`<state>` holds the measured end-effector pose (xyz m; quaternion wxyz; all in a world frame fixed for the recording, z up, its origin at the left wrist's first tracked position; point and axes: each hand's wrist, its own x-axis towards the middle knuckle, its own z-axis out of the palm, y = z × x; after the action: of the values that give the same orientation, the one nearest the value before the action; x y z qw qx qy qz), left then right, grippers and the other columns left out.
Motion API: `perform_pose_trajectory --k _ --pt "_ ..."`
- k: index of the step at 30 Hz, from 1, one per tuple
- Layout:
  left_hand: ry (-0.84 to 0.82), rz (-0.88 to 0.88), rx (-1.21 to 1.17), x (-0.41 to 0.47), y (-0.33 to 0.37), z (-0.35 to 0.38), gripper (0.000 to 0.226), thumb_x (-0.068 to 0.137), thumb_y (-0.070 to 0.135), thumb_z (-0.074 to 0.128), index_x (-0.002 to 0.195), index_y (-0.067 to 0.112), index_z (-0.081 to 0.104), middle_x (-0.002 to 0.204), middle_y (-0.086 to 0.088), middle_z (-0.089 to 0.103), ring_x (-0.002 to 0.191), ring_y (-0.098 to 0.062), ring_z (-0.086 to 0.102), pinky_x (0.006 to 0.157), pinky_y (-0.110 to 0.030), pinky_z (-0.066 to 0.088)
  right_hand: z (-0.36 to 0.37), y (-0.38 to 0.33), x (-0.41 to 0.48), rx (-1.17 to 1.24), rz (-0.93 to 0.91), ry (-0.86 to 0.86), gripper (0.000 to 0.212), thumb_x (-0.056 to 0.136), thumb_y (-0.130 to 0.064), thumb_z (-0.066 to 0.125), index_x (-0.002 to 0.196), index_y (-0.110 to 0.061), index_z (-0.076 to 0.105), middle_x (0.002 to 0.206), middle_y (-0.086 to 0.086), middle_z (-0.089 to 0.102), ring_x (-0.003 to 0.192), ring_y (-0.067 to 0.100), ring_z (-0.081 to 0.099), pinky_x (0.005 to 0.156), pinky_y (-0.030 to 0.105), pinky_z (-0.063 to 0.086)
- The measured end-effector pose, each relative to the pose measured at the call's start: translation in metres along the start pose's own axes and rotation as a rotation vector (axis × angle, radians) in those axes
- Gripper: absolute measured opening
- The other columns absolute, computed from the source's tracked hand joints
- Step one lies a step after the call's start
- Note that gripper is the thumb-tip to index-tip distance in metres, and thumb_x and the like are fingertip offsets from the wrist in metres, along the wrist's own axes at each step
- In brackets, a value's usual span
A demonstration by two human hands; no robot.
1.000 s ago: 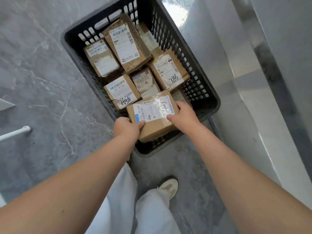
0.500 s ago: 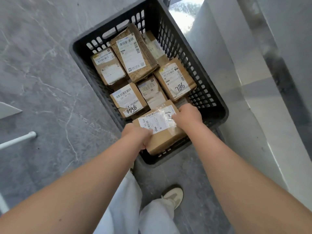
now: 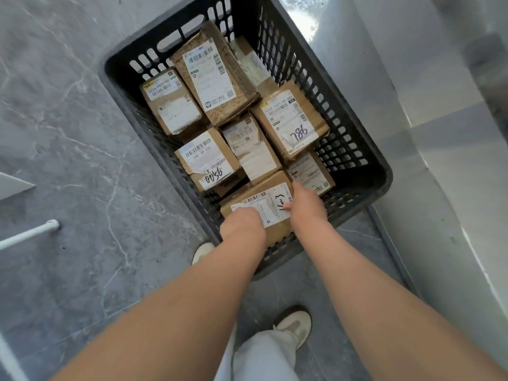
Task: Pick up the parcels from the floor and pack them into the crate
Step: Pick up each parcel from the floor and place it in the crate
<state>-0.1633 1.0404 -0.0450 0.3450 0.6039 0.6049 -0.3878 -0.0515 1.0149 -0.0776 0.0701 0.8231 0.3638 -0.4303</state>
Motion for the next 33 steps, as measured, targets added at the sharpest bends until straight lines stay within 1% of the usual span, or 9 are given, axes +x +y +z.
perform_pose_trajectory --k 4,10,13,15,19,24,26,30,33 --pt "-0.037 -0.071 -0.088 -0.014 0.004 0.004 0.031 0.093 0.011 0.052 0.123 0.009 0.057 0.123 -0.011 0.058 0.111 -0.028 0.058 0.086 -0.035 0.049 -0.010 -0.003 -0.013 0.096 0.006 -0.010 0.036 0.094 -0.014 0.059 0.126 -0.005 0.045 0.126 0.014 0.052 0.115 0.031 0.054 0.093 0.041 0.048" --pt "0.125 0.131 -0.288 -0.075 0.015 -0.057 0.030 0.097 0.023 0.046 0.120 0.005 0.052 0.122 -0.014 0.054 0.107 -0.030 0.056 0.078 -0.036 0.043 -0.068 -0.050 -0.087 0.496 -0.111 0.140 0.041 0.097 -0.012 0.048 0.138 -0.011 0.043 0.139 0.006 0.043 0.120 0.022 0.049 0.098 0.033 0.041" --pt "0.215 0.136 -0.549 -0.119 0.024 -0.112 0.054 0.103 0.044 0.026 0.127 0.003 0.051 0.123 -0.016 0.057 0.101 -0.030 0.054 0.076 -0.032 0.036 -0.140 -0.067 -0.120 0.660 -0.062 0.183 0.044 0.100 -0.018 0.041 0.143 -0.013 0.040 0.145 0.005 0.044 0.126 0.022 0.048 0.098 0.032 0.039" --pt "0.347 0.209 -0.645 -0.163 0.026 -0.155 0.057 0.103 0.047 0.023 0.129 0.007 0.052 0.126 -0.014 0.058 0.108 -0.029 0.055 0.081 -0.032 0.038 -0.195 -0.076 -0.153 0.658 -0.117 0.205 0.044 0.100 -0.020 0.039 0.144 -0.015 0.039 0.146 0.005 0.044 0.126 0.022 0.049 0.100 0.035 0.041" --pt "0.641 0.456 -0.790 -0.291 0.020 -0.228 0.042 0.104 0.040 0.026 0.105 0.010 0.056 0.103 -0.009 0.061 0.098 -0.030 0.057 0.077 -0.037 0.044 -0.294 -0.097 -0.266 0.594 -0.347 0.317 0.043 0.102 -0.025 0.037 0.145 -0.021 0.038 0.146 -0.001 0.043 0.130 0.019 0.047 0.105 0.035 0.041" --pt "0.854 0.669 -0.676 -0.448 -0.001 -0.279 0.035 0.102 0.037 0.035 0.128 0.019 0.051 0.127 -0.003 0.058 0.118 -0.021 0.052 0.091 -0.029 0.039 -0.374 -0.108 -0.428 0.478 -0.639 0.527 0.039 0.101 -0.021 0.042 0.139 -0.022 0.044 0.135 -0.007 0.047 0.119 0.005 0.048 0.098 0.014 0.034" --pt "0.989 0.734 -0.609 -0.500 0.005 -0.308 0.045 0.102 0.038 0.036 0.144 0.019 0.040 0.143 -0.001 0.048 0.130 -0.019 0.043 0.105 -0.031 0.033 -0.412 -0.109 -0.474 0.449 -0.643 0.658 0.041 0.101 -0.023 0.043 0.143 -0.021 0.040 0.142 -0.004 0.045 0.125 0.011 0.048 0.099 0.019 0.036" --pt "1.114 0.969 -0.643 -0.600 0.036 -0.374 0.053 0.100 0.044 0.029 0.145 0.019 0.040 0.145 -0.003 0.048 0.131 -0.023 0.045 0.111 -0.041 0.034 -0.498 -0.116 -0.549 0.404 -0.658 0.896 0.050 0.101 -0.026 0.043 0.149 -0.016 0.033 0.154 0.003 0.032 0.139 0.018 0.036 0.111 0.028 0.031" --pt "1.181 1.114 -0.566 -0.657 0.053 -0.405 0.055 0.102 0.039 0.029 0.150 0.012 0.031 0.155 -0.008 0.035 0.143 -0.022 0.030 0.119 -0.038 0.020 -0.548 -0.121 -0.604 0.398 -0.633 1.103 0.051 0.101 -0.029 0.044 0.149 -0.018 0.032 0.157 0.001 0.028 0.143 0.017 0.032 0.113 0.028 0.030"
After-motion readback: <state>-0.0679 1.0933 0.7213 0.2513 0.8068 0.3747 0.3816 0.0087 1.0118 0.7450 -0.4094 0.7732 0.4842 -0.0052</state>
